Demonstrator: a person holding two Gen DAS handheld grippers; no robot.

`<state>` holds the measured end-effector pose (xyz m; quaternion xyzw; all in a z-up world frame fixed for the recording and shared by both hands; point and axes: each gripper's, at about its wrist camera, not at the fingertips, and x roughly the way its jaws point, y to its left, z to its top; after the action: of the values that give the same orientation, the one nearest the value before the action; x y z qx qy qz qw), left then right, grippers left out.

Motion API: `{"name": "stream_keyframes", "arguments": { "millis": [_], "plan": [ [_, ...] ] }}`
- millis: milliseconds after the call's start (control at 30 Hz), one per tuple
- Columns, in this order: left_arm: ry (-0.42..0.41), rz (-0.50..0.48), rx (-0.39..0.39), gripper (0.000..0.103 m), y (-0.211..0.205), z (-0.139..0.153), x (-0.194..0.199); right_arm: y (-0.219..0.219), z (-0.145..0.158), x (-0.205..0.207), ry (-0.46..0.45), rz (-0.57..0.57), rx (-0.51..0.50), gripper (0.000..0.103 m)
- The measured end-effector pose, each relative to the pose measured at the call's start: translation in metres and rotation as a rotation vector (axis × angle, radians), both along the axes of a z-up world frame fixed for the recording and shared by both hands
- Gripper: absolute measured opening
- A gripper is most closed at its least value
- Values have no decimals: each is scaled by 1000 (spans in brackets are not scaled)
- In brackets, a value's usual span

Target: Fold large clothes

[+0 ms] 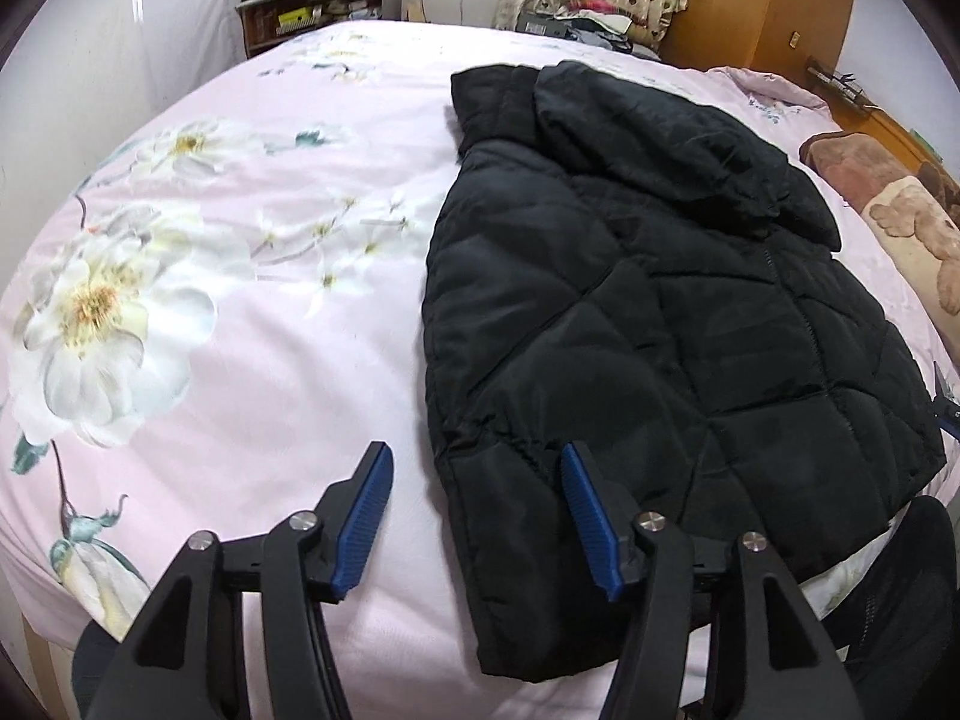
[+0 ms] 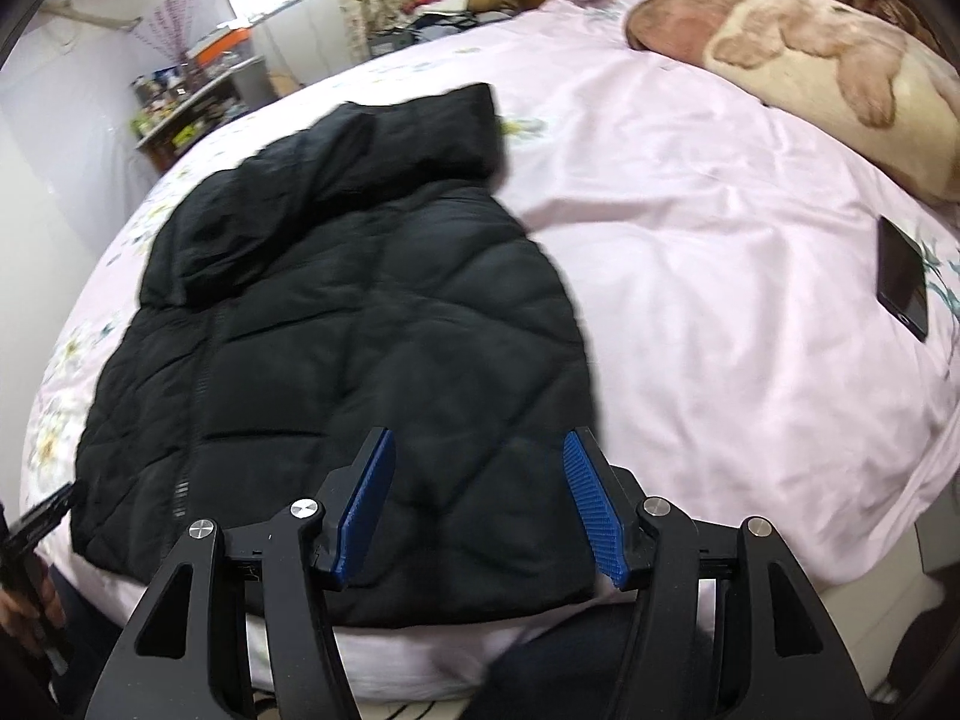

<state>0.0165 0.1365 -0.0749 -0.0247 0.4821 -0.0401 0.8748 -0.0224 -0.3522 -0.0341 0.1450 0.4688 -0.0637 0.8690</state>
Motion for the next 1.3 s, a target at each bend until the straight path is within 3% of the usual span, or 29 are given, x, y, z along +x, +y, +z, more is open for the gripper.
{"name": "stream_keyframes", "arguments": {
  "millis": [133,333,533,567,600,667,700,733,800,867,1067,1300],
  "plan": [
    [25,3,-38,68,4,-10,2,-22,-11,6,30,-45,23,59],
    [72,-28,-95,71,-6,-23,1,-39,-39,19,132,-26,187,59],
    [84,-52,-70,71,-19,-34,-4,-33,-56,26,209,27,272,59],
    [91,-51,-66,70,-19,-34,-3,-34,-58,27,218,24,282,59],
    [96,-55,-58,63,-20,-34,-3,-36,-60,28,226,22,290,58],
    [96,-80,-34,48,-25,-29,-4,-34,-58,28,232,40,294,39],
    [93,-90,-26,36,-27,-25,-2,-33,-56,27,228,45,294,34],
    [88,-97,-23,30,-28,-20,-2,-31,-51,26,219,52,292,23],
    [68,-99,-56,19,-24,-4,-4,-31,-40,22,191,49,306,16],
    [29,-97,-123,17,-16,19,-8,-31,-22,19,153,62,310,14],
    [-117,-94,-212,16,8,84,-24,-24,43,5,34,138,296,12],
    [-166,-86,-283,16,30,116,-61,-29,68,-41,-44,107,392,12]
  ]
}}
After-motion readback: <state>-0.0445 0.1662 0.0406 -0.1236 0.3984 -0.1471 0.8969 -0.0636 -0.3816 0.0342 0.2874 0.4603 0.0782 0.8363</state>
